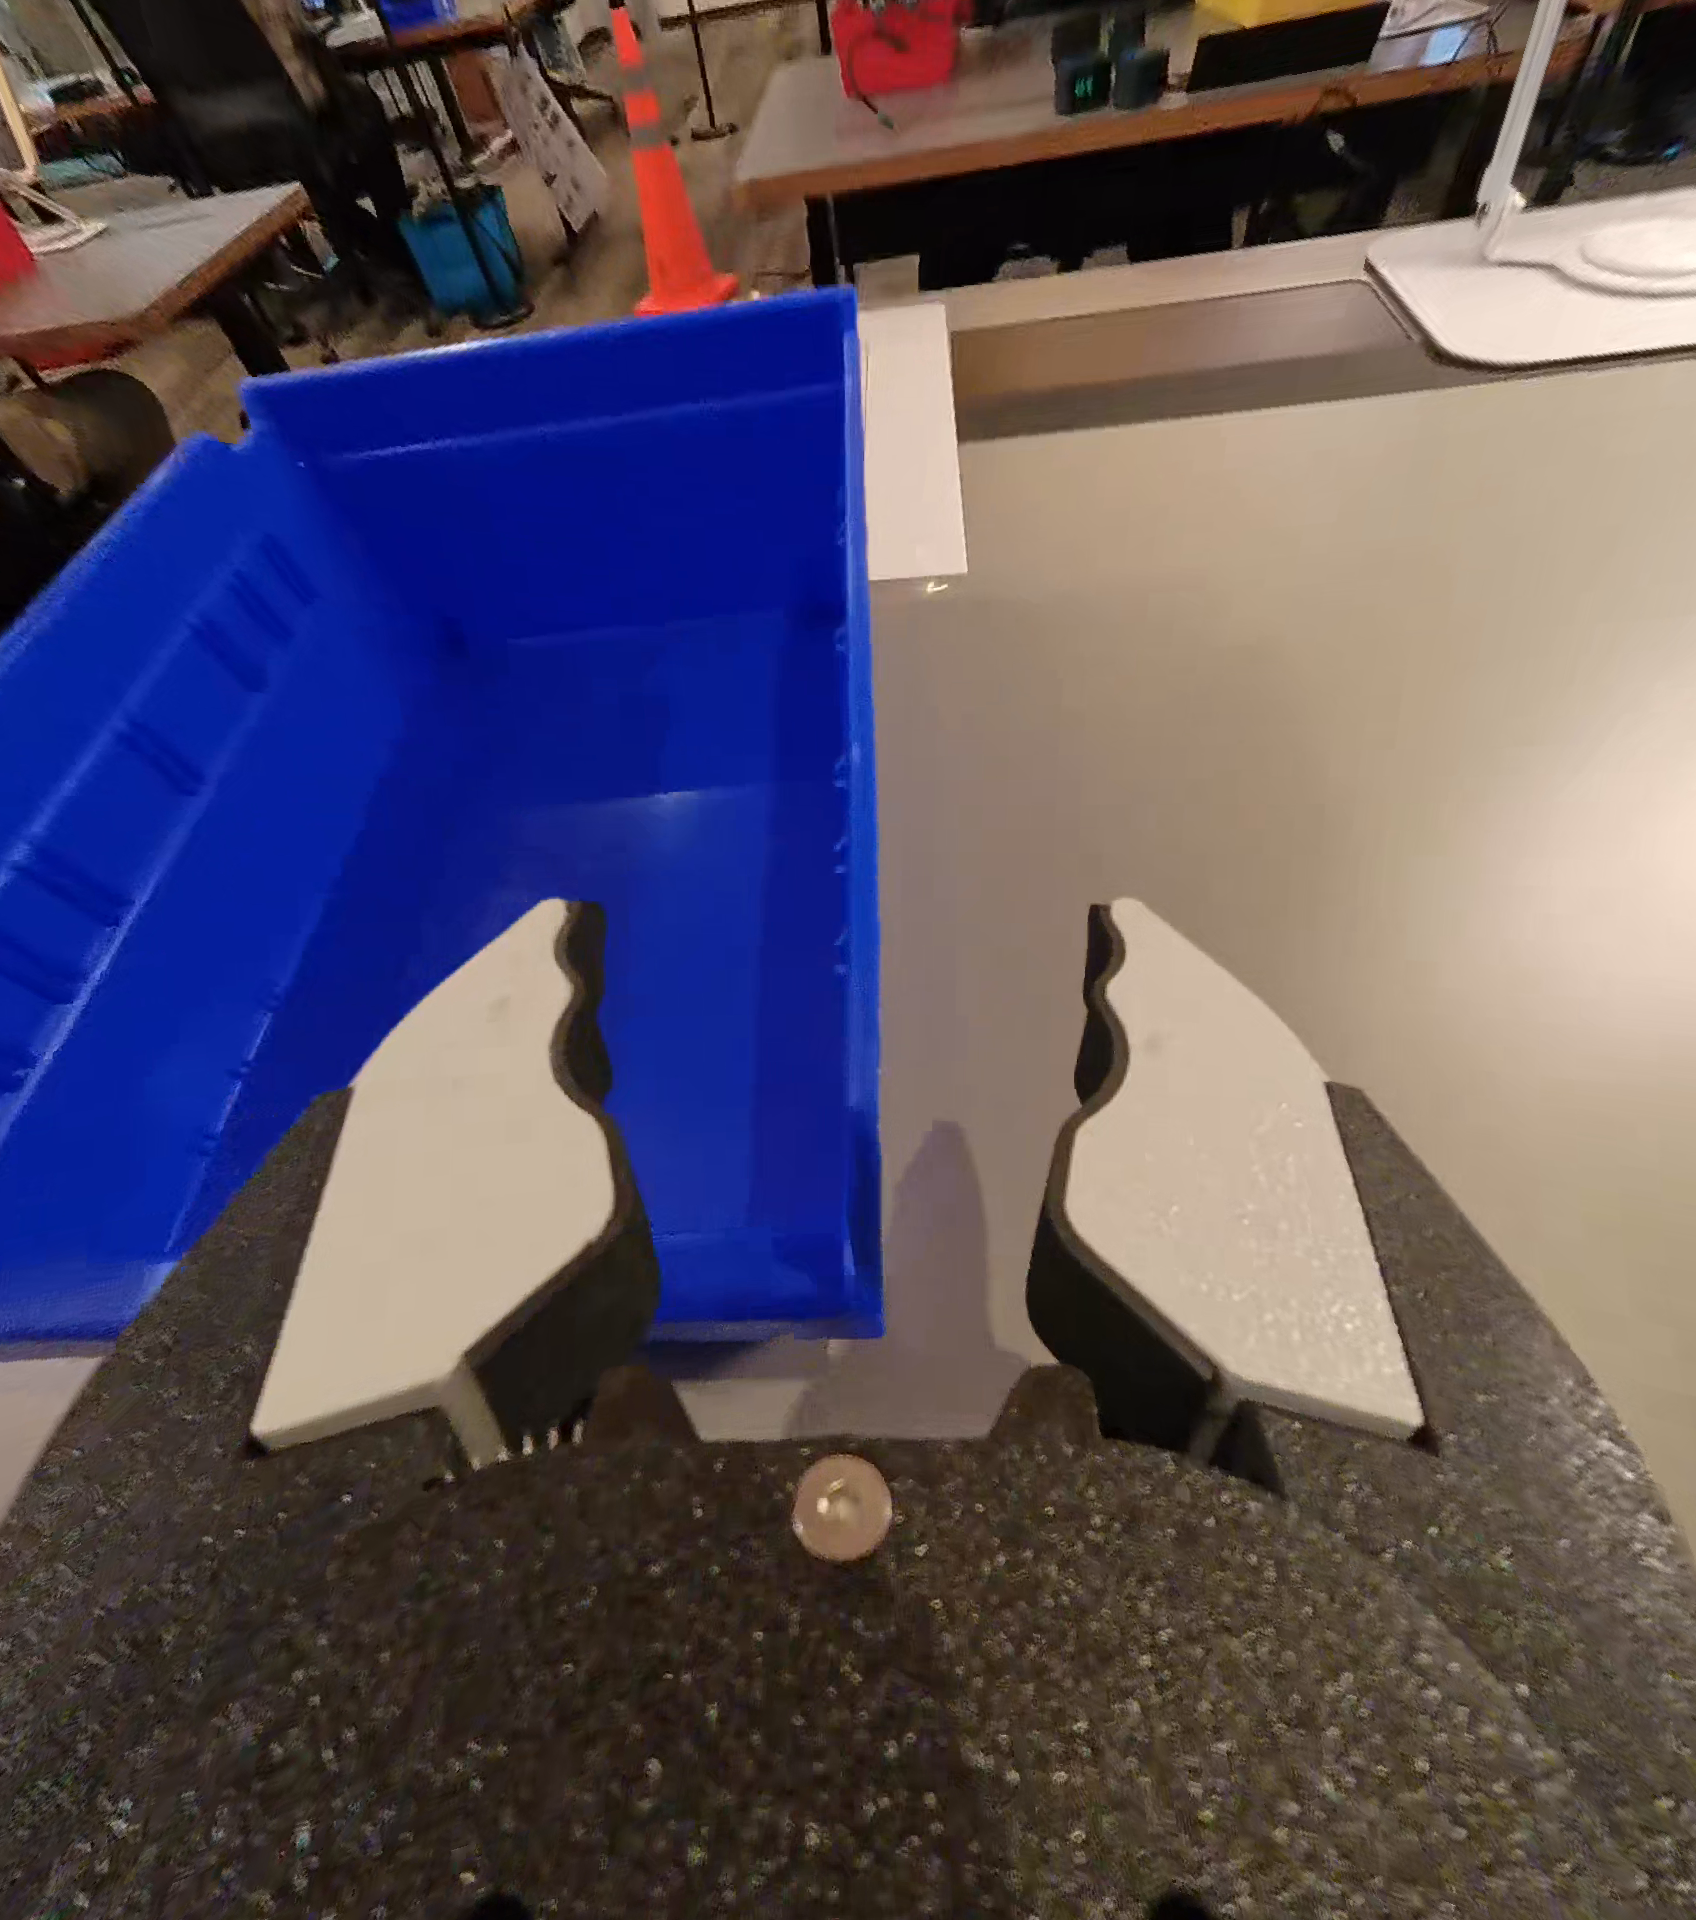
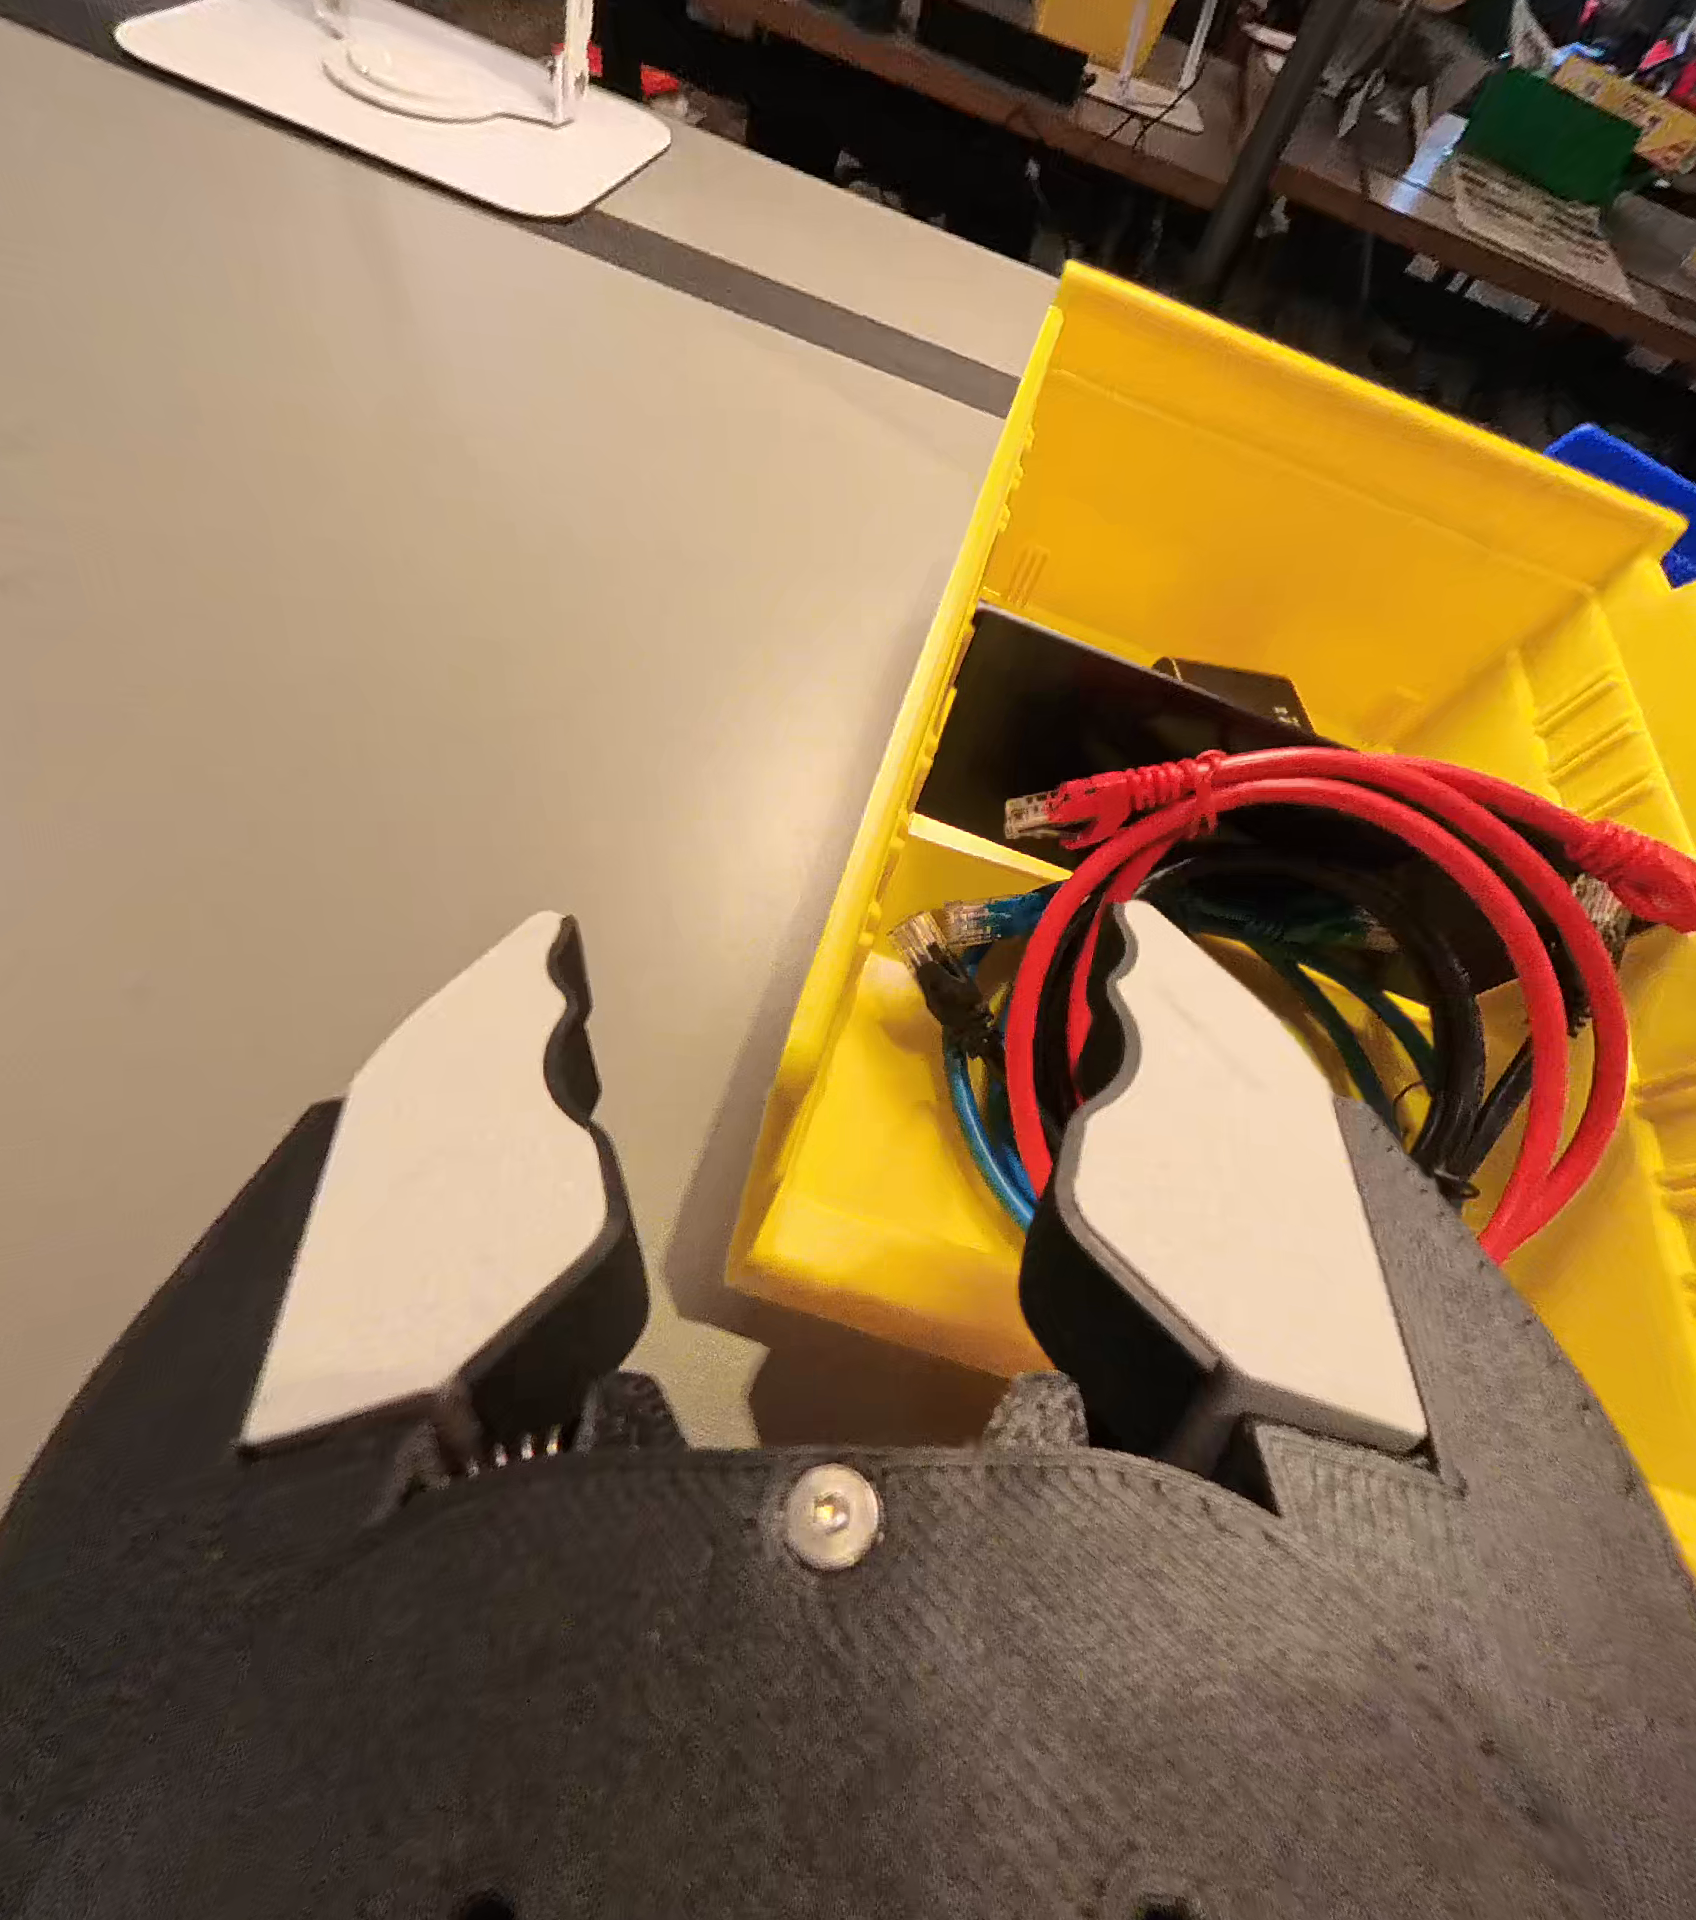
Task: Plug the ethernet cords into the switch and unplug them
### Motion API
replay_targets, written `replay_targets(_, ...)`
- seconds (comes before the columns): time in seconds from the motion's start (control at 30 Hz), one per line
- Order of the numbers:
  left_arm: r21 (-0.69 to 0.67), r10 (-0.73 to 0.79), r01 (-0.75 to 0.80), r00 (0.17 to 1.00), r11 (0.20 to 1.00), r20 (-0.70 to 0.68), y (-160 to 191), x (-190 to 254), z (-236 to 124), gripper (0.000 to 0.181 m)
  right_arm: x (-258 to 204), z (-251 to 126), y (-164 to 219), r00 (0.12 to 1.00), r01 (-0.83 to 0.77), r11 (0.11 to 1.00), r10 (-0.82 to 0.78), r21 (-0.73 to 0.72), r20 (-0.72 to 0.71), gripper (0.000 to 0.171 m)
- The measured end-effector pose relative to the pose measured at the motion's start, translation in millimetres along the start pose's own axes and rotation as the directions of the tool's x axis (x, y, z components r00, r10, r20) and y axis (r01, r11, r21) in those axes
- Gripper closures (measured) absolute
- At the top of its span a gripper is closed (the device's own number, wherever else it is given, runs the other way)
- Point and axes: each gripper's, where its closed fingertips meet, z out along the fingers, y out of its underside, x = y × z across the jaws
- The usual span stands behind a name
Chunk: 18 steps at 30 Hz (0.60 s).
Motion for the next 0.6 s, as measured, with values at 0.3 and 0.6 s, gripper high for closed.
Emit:
replay_targets(0.3,-0.003,0.040,-0.040,0.999,0.999,0.000,6.5,18.4,22.0,0.116,14.2,3.2,9.5,0.989,-0.051,0.996,0.061,0.075,-0.137,0.099)
replay_targets(0.6,0.093,0.117,-0.125,0.990,0.988,0.085,3.7,12.7,21.0,0.126,27.7,-3.4,3.4,0.939,0.017,0.988,0.036,0.152,-0.341,0.121)
